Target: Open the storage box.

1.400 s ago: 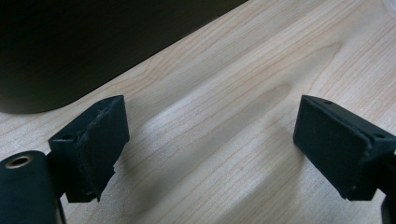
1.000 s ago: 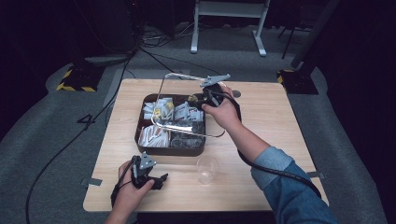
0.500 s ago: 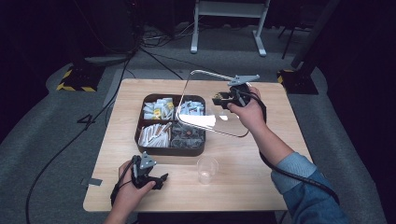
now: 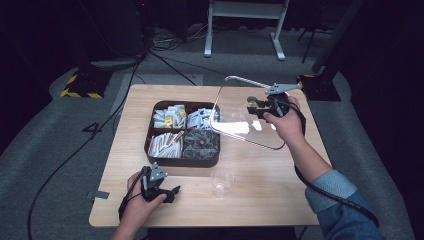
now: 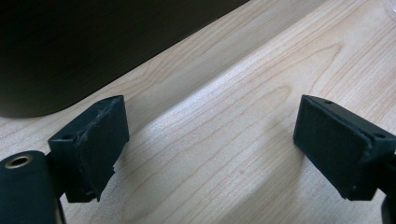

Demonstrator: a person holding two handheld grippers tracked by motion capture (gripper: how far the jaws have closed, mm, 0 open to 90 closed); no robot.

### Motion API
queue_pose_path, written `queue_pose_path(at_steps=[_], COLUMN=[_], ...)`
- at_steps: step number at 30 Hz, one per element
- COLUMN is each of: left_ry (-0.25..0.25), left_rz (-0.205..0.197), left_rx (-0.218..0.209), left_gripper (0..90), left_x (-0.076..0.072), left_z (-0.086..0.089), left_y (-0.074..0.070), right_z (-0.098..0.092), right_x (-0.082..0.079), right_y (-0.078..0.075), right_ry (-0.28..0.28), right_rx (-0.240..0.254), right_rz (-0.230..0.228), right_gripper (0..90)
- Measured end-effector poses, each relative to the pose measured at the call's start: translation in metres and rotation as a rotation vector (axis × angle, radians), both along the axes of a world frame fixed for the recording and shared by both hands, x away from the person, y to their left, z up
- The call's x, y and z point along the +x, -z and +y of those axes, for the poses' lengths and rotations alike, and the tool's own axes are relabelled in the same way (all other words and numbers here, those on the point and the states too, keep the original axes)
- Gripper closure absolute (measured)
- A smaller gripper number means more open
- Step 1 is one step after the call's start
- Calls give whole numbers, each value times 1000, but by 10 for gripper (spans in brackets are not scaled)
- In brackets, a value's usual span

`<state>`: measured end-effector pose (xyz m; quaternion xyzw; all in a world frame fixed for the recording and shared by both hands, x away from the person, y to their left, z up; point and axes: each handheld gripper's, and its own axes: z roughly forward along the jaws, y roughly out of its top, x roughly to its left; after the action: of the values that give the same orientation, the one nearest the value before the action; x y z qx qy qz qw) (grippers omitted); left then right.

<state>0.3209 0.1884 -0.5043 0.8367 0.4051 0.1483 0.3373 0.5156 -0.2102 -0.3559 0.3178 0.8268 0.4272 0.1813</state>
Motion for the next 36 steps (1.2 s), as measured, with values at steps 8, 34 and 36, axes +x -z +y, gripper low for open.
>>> queue_pose_path(at_steps=[8, 34, 36], left_ry=[0, 1, 1], left_rz=[0, -2, -2], left_rx=[0, 4, 4], left_gripper=[109, 109, 109], left_x=[0, 0, 0], left_z=[0, 0, 0], left_y=[0, 0, 0], right_z=[-28, -109, -112], right_x=[-2, 10, 10], right_y=[6, 60, 63], right_ry=[48, 228, 235], right_rx=[11, -27, -23], right_rz=[7, 82, 90], right_gripper=[588, 588, 588])
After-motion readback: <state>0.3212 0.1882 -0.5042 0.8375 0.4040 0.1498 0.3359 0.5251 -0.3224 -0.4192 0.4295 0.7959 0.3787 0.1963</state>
